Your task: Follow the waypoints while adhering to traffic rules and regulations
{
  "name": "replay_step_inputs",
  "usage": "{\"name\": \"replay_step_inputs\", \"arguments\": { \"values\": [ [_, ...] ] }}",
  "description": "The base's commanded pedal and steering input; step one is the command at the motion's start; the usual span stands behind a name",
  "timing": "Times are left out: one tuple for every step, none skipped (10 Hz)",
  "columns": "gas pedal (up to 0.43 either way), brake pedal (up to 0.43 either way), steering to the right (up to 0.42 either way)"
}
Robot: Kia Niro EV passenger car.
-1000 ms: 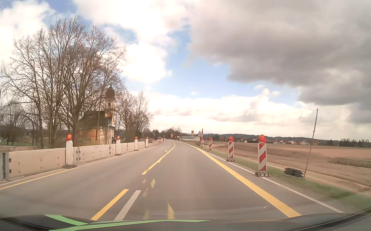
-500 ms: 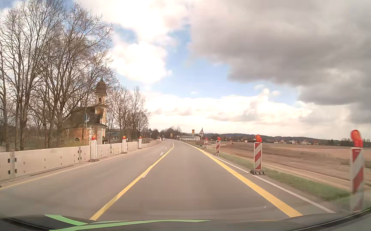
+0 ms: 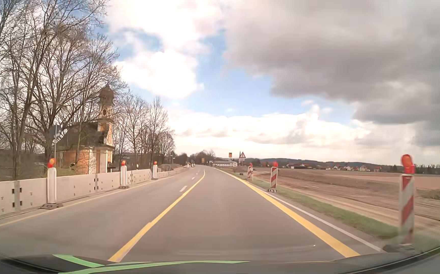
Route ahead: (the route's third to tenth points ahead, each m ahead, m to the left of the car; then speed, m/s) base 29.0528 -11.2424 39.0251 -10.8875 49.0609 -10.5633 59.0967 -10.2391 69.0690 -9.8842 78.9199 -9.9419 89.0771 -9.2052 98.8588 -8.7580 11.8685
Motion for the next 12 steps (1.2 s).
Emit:
{"name": "replay_step_inputs", "arguments": {
  "values": [
    [0.110,0.000,0.001],
    [0.110,0.000,0.001],
    [0.110,0.000,0.001],
    [0.110,0.000,0.000],
    [0.110,0.000,0.000],
    [0.110,0.000,0.000],
    [0.110,0.000,0.000],
    [0.110,0.000,0.000],
    [0.110,0.000,0.000],
    [0.110,0.000,0.000],
    [0.110,0.000,0.000],
    [0.110,0.000,0.000]
  ]
}}
